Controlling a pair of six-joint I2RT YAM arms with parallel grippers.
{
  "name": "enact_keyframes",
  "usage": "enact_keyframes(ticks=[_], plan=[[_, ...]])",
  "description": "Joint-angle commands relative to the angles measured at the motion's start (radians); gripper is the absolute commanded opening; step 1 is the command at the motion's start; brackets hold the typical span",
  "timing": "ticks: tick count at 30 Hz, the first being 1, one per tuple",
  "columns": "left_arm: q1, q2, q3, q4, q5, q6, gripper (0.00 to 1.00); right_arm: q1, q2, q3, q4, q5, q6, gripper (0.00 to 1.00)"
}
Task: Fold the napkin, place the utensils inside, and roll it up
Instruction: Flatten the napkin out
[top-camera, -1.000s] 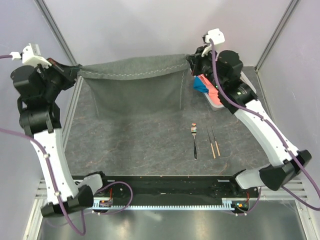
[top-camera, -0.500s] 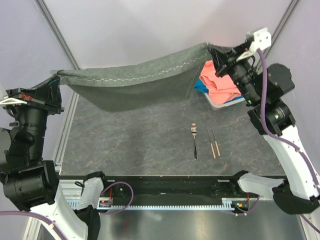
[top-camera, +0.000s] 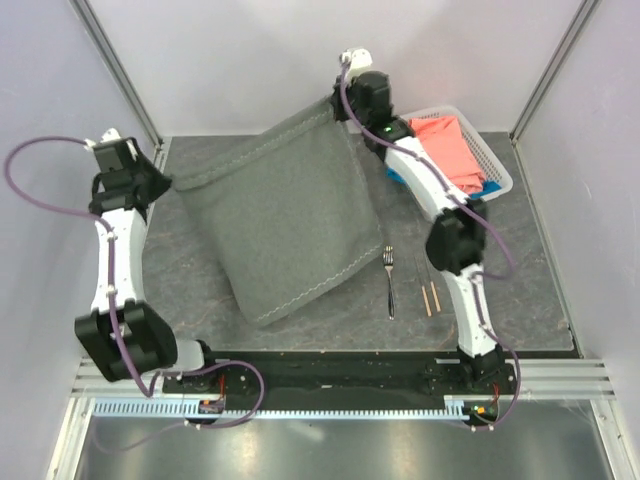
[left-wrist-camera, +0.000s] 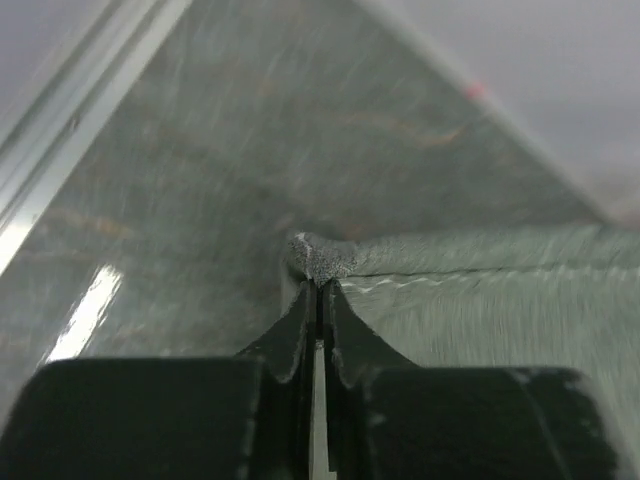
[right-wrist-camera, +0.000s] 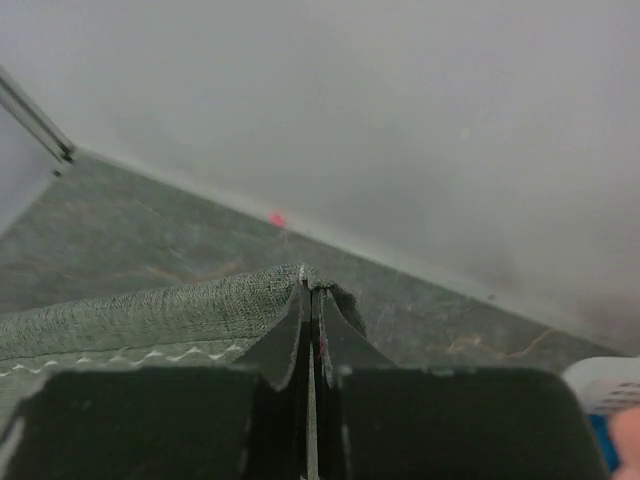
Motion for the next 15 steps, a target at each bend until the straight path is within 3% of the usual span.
enact_keyframes(ticks=[1, 2, 3, 4, 11, 15], plan=[[0.007, 0.121, -0.041, 0.187, -0.086, 0.048, 0.35, -0.008, 0.263, 0.232, 0.024, -0.021, 0.069, 0.34], [0.006, 0.153, -0.031, 0.181, -0.083, 0.054, 0.72, -0.012, 0.282, 0.243, 0.031, -0.032, 0.086, 0.53], [0.006, 0.180, -0.024, 0.166, -0.071, 0.057, 0.83, -0.013, 0.290, 0.219, 0.040, -0.061, 0.115, 0.88], [0.007, 0.208, -0.019, 0.159, -0.060, 0.051, 0.97, -0.016, 0.267, 0.187, 0.059, -0.075, 0.123, 0.98], [0.006, 0.182, 0.007, 0.107, 0.089, 0.052, 1.00, -0.016, -0.064, -0.322, 0.120, -0.082, 0.115, 0.98], [-0.019, 0.148, -0.002, 0.075, 0.193, 0.095, 1.00, -0.016, -0.198, -0.458, 0.026, -0.090, 0.153, 0.96]])
